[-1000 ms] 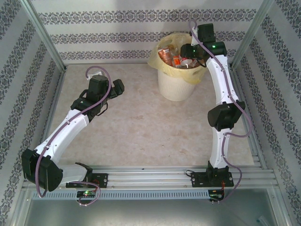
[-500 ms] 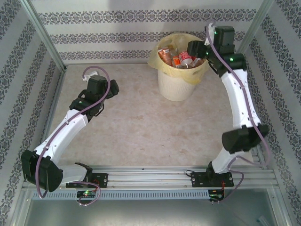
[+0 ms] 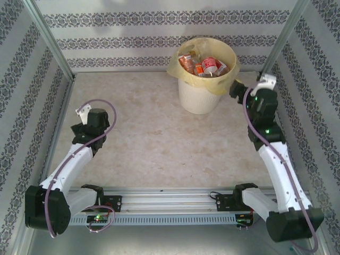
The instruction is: Put the plastic bottles in the bin
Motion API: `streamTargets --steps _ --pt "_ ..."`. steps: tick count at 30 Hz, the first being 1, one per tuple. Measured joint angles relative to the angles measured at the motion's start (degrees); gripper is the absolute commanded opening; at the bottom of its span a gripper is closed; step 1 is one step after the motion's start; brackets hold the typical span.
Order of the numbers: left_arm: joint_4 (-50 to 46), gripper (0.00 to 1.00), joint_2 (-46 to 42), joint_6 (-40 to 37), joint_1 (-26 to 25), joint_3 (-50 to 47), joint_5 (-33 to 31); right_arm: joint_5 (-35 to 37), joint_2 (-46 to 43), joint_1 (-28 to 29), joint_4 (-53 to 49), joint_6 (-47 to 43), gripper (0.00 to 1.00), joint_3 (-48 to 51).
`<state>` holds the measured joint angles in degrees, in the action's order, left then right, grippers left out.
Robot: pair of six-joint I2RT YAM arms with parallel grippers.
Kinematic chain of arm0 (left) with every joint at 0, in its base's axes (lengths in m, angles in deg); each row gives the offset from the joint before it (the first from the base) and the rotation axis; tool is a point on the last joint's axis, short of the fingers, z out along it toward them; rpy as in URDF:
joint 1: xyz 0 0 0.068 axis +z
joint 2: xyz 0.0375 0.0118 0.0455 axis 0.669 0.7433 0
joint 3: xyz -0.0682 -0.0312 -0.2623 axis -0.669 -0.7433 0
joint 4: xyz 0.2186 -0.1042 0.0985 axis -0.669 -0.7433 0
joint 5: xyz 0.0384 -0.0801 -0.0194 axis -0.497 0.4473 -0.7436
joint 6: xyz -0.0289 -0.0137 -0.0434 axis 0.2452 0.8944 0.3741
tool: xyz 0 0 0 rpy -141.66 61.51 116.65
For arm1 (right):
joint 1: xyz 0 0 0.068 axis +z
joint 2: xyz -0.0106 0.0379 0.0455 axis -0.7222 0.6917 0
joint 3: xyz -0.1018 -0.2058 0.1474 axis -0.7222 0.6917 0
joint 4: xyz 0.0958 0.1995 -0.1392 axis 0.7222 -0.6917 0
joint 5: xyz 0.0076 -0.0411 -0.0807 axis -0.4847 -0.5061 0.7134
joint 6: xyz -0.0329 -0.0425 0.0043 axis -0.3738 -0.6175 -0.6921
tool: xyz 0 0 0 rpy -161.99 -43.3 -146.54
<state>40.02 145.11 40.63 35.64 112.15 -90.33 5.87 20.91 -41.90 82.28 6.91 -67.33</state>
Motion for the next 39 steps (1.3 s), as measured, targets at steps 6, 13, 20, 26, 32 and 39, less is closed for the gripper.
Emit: streamTargets --steps 6,13,20,26,32,39 --pt "10.9 1.00 2.6 -4.7 3.8 -7.5 4.4 11.2 -2.4 -2.8 5.5 0.3 0.98 17.7" --pt "26.8 1.00 15.1 -9.8 3.8 -9.2 11.8 14.3 7.4 -4.5 16.8 -0.2 0.98 28.1" --pt "43.7 0.99 24.7 -16.7 3.8 -10.6 20.2 4.8 18.4 -6.1 27.6 -4.7 0.98 29.5" --pt "54.2 0.99 27.8 -18.3 3.8 -15.8 21.7 -4.0 19.7 -6.1 36.8 -9.1 0.98 30.6" --pt "57.4 0.99 27.8 -18.5 3.8 -15.7 21.7 -10.8 22.8 -5.6 50.0 -11.5 0.98 35.3" --pt "58.1 0.99 27.8 -18.5 3.8 -15.7 21.7 -16.2 30.1 -1.1 62.1 -17.2 0.98 40.2"
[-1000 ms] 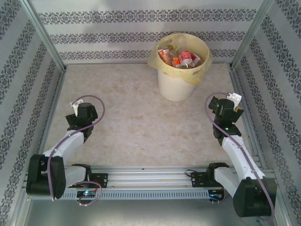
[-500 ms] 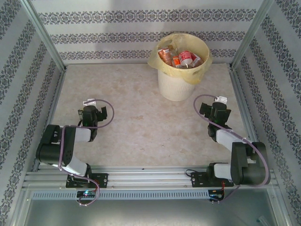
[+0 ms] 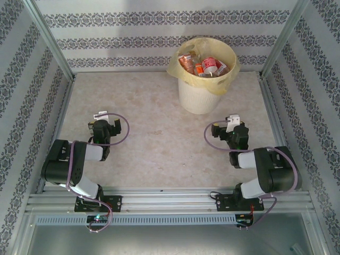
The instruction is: Put the plastic bottles in the bin
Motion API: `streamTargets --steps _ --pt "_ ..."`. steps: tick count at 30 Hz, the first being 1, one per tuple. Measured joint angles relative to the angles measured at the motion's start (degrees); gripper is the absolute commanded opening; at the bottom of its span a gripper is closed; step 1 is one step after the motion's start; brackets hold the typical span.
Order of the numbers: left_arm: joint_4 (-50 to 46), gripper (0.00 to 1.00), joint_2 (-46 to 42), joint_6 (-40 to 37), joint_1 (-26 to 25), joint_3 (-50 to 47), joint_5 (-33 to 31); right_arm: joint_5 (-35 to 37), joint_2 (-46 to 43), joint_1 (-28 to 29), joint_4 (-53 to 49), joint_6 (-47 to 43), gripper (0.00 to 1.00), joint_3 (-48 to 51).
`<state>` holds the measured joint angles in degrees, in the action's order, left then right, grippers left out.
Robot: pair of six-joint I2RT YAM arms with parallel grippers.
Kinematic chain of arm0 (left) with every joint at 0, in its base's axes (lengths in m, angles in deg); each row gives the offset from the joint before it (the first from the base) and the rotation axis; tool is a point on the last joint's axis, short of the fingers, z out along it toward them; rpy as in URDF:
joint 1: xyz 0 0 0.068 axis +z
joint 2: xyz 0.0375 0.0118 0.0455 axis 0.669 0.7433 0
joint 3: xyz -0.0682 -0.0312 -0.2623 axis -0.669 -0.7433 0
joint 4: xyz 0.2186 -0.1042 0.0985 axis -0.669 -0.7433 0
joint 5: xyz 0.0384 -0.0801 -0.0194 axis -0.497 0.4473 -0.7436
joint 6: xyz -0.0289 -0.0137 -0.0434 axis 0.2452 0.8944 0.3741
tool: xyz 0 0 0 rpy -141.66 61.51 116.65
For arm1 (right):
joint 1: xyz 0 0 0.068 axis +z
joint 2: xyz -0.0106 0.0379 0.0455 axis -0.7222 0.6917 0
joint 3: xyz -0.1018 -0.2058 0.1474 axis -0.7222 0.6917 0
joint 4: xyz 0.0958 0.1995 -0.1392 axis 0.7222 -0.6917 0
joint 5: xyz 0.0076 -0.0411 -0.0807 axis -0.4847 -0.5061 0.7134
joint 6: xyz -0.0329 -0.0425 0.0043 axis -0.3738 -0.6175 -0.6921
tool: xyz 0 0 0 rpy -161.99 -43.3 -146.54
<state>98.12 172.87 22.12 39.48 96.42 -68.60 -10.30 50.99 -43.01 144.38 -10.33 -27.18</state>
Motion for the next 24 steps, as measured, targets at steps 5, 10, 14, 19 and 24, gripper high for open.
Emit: streamTargets --steps 5,10,14,19,24 --pt "0.3 0.99 0.0 0.0 0.0 0.0 0.0 0.2 1.5 -1.9 -4.4 0.8 0.98 -5.9" --pt "0.3 0.99 0.0 0.0 0.0 0.0 0.0 2.7 1.5 -2.6 -4.8 1.4 0.98 -8.4" --pt "0.3 0.99 0.0 0.0 0.0 0.0 0.0 3.4 1.5 -2.3 -5.6 1.5 0.98 -8.4" --pt "0.3 0.99 0.0 0.0 0.0 0.0 0.0 3.4 1.5 -2.3 -5.8 1.7 0.98 -8.4" --pt "0.3 0.99 0.0 0.0 0.0 0.0 0.0 3.4 1.5 -2.3 -6.2 1.8 0.98 -8.4"
